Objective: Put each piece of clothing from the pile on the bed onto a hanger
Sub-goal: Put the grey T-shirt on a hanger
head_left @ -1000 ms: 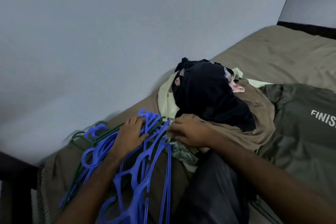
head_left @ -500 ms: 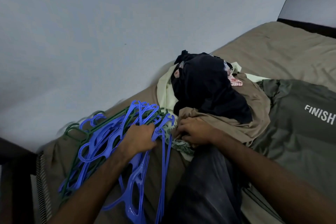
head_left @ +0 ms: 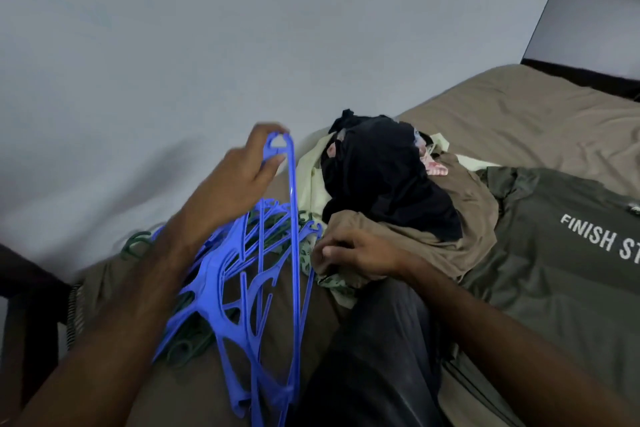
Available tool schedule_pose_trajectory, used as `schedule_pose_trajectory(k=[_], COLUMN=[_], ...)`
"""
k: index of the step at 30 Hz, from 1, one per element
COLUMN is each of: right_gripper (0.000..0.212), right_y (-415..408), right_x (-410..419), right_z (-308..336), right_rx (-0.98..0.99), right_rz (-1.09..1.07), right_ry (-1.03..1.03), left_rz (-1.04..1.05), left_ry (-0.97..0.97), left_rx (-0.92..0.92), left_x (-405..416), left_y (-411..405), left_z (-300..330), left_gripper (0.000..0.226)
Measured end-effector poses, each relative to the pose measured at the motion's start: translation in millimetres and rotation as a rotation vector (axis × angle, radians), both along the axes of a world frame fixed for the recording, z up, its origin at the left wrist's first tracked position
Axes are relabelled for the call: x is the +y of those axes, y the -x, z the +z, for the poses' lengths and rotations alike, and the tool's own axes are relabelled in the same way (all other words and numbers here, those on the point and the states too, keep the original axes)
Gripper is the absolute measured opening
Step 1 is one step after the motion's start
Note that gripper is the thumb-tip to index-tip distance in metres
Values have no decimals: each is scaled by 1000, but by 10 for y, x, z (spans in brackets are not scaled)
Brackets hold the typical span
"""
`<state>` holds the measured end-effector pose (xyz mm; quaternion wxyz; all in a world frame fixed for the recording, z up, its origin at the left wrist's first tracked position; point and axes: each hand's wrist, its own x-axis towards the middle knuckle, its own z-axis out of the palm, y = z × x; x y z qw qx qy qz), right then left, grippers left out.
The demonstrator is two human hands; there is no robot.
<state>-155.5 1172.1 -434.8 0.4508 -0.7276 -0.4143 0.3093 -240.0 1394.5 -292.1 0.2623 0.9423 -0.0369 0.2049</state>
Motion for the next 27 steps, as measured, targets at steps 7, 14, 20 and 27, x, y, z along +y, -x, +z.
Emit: schedule_pose_trajectory(k=[7, 14, 20, 27], right_gripper=[68, 22, 31, 36], right_y=[-212, -652, -673, -700], right_x=[-610, -2026, -2929, -3855], right_z=[617, 1032, 804, 394], right_rx=[475, -251, -948, -1010], right_rz=[-147, -723, -1041, -1108], right_ry=[-287, -255, 47, 160], left_rz=[-68, -180, -420, -468], left_ry=[606, 744, 1240, 1348], left_rx=[-442, -219, 318, 406], left_x=[-637, -1563, -2488, -3646], left_y=[-911, -1581, -1975, -2381], left_z=[691, 597, 309, -292], left_gripper=[28, 33, 45, 45])
